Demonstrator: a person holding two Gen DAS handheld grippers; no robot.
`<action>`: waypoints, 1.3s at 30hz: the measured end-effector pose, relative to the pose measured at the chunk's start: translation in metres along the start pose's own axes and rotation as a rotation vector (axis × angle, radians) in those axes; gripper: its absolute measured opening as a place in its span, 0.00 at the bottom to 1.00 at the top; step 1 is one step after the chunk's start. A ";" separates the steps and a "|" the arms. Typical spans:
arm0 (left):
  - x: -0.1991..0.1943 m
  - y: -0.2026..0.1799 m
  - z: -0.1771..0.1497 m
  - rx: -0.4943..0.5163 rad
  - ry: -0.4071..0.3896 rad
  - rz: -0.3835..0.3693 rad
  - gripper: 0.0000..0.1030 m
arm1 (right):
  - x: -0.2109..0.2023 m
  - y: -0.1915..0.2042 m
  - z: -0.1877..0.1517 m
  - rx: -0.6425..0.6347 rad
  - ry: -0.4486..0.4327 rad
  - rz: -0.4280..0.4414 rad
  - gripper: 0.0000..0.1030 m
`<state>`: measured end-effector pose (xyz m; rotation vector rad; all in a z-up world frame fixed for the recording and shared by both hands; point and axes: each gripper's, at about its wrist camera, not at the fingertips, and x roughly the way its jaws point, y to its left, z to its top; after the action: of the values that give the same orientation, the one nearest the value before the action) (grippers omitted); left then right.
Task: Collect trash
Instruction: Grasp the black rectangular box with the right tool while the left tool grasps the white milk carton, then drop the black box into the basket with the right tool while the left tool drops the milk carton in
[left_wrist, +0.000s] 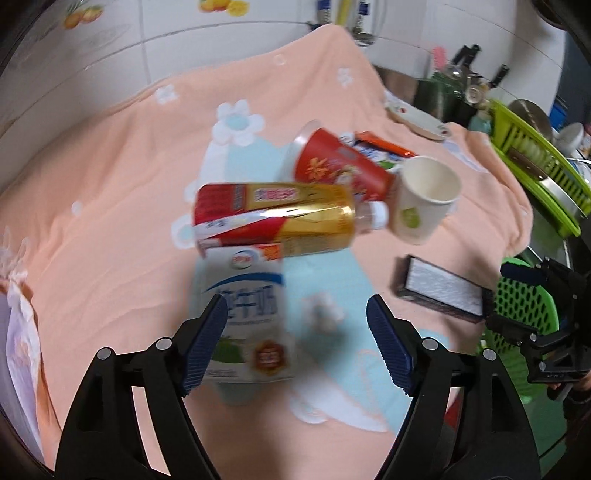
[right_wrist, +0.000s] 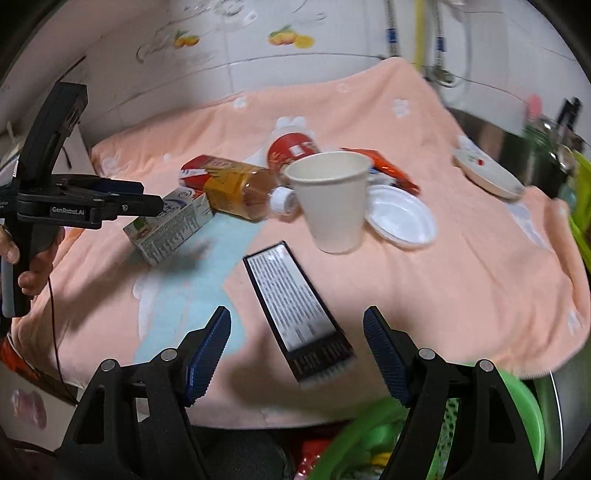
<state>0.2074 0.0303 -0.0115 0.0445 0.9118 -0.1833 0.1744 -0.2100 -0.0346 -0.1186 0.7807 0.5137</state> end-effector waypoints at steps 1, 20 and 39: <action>0.002 0.004 -0.001 -0.006 0.007 0.001 0.75 | 0.004 0.002 0.002 -0.010 0.006 0.003 0.70; 0.053 0.032 -0.002 -0.051 0.100 0.012 0.75 | 0.071 0.011 0.022 -0.108 0.123 0.011 0.59; 0.035 0.027 -0.010 -0.069 0.068 -0.024 0.64 | 0.052 0.019 0.013 -0.070 0.074 0.020 0.46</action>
<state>0.2249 0.0537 -0.0465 -0.0247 0.9866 -0.1736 0.2049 -0.1693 -0.0601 -0.1963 0.8374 0.5579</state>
